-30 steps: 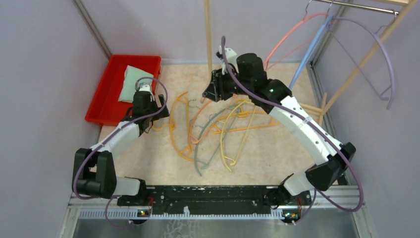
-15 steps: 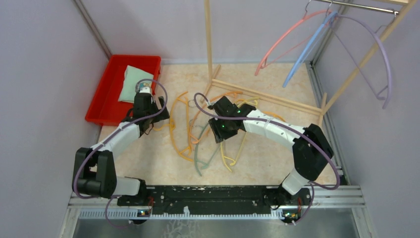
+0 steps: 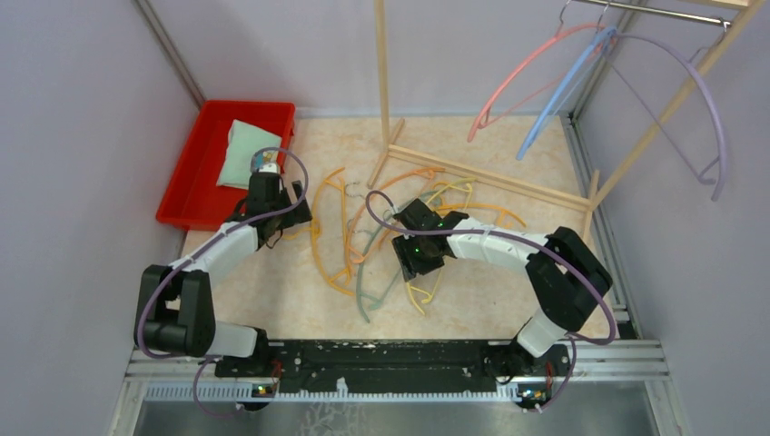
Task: Organize the hangers
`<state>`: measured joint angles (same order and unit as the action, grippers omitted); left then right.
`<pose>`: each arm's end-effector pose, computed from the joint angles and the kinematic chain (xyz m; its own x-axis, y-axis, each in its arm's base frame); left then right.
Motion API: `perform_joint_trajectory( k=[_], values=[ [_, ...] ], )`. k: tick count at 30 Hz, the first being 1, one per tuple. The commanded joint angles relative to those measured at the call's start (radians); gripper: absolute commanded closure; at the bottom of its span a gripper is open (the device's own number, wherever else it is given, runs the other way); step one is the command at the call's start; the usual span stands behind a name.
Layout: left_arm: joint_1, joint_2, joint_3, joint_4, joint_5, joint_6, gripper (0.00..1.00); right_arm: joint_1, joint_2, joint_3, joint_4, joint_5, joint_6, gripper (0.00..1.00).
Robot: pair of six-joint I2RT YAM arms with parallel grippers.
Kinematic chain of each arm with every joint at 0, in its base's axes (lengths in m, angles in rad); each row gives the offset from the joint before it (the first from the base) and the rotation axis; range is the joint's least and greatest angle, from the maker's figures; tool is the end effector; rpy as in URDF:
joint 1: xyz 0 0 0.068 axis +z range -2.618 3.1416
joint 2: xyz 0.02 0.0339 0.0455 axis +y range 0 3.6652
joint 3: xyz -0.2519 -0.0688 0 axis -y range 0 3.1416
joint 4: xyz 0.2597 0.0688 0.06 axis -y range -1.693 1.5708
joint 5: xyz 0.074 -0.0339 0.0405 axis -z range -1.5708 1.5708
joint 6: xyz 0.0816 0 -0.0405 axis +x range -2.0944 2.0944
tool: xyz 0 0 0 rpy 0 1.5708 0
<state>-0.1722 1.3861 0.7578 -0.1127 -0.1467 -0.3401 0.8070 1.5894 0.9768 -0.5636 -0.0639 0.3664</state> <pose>0.3304 -0.0454 0.1526 -0.6481 -0.2222 -0.7284 -0.1622 0.9748 -0.1531 0.2255 0.2430 0.1216 -0.8604 -0.3815 -0.3378 -0.4600 0.8667 0.1928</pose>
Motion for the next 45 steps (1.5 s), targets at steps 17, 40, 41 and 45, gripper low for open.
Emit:
perform_joint_trajectory(
  k=[17,40,41,45],
  values=[
    [0.003,-0.023,-0.027,0.004,-0.010,0.024,0.00,0.044,0.122,0.049,0.094,-0.022,0.007,0.59],
    [0.003,-0.087,0.005,0.000,-0.004,0.026,0.00,0.049,-0.189,0.531,-0.246,0.065,0.033,1.00],
    [0.003,-0.093,0.001,0.000,-0.002,0.025,0.00,0.049,-0.190,0.557,-0.235,0.071,0.044,1.00],
    [0.003,-0.124,-0.016,-0.003,-0.001,0.026,0.00,0.049,-0.192,0.634,-0.144,0.145,0.102,1.00]
  ],
)
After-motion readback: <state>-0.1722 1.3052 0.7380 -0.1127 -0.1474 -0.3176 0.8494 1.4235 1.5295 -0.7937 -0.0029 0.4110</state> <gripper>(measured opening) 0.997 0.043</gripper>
